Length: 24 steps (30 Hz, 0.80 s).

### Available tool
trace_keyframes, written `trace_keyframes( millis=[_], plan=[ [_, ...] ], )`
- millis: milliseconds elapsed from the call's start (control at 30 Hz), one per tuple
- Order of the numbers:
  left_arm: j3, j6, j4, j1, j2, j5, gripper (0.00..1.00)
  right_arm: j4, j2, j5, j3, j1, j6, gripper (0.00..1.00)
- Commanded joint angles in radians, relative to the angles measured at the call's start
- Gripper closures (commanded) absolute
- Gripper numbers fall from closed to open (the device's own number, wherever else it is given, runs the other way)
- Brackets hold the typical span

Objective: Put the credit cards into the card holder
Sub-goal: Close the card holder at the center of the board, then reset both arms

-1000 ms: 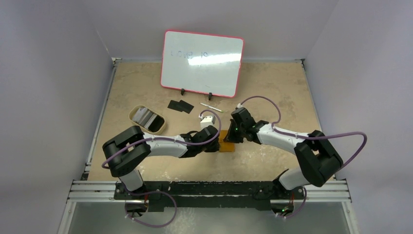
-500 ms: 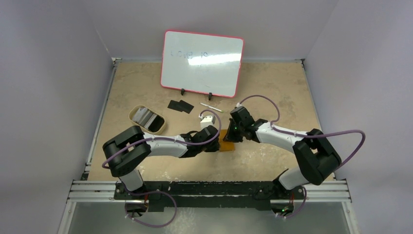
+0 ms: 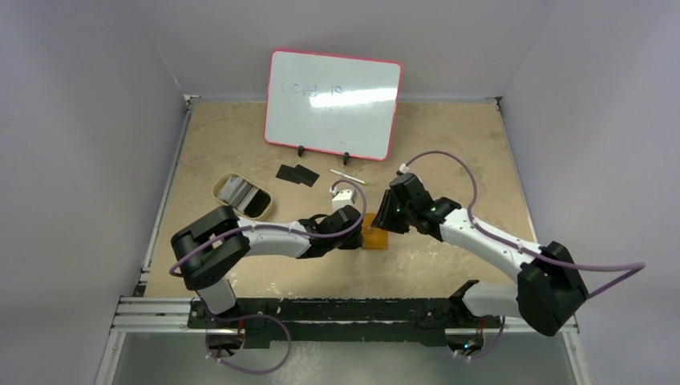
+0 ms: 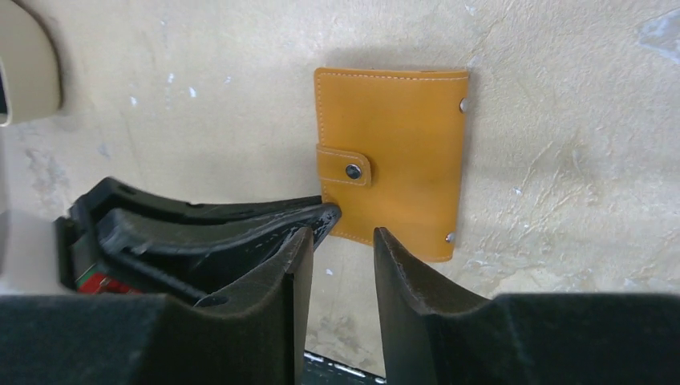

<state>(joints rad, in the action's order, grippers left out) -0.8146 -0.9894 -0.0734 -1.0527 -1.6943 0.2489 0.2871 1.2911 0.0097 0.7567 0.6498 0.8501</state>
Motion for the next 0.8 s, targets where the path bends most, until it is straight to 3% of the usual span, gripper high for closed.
trace_keyframes(
  millis=[0,167,267,367,400,500,633,767],
  plan=[
    [-0.010,0.043,0.083,0.016,0.012,0.011,0.95,0.040,-0.086,0.066,0.027,0.005,-0.021,0.63],
    [-0.031,0.034,0.081,0.017,0.093,-0.009,0.82,0.033,-0.183,0.122,0.019,0.004,-0.043,0.56],
    [-0.081,0.049,0.136,0.018,0.152,0.009,0.71,0.024,-0.262,0.160,0.022,0.006,-0.055,0.46],
    [-0.132,0.075,0.222,0.018,0.231,0.061,0.65,0.041,-0.342,0.182,0.036,0.004,-0.074,0.30],
    [-0.149,0.086,0.251,0.017,0.261,0.083,0.65,0.053,-0.376,0.183,0.043,0.004,-0.079,0.20],
    [-0.202,0.118,0.341,0.018,0.355,0.167,0.50,0.112,-0.449,0.213,0.087,0.005,-0.105,0.02],
    [-0.292,0.162,0.491,0.017,0.486,0.269,0.38,0.210,-0.536,0.305,0.152,0.004,-0.126,0.01],
    [-0.352,0.206,0.564,0.018,0.609,0.337,0.34,0.273,-0.612,0.372,0.188,0.004,-0.129,0.01]
  ],
)
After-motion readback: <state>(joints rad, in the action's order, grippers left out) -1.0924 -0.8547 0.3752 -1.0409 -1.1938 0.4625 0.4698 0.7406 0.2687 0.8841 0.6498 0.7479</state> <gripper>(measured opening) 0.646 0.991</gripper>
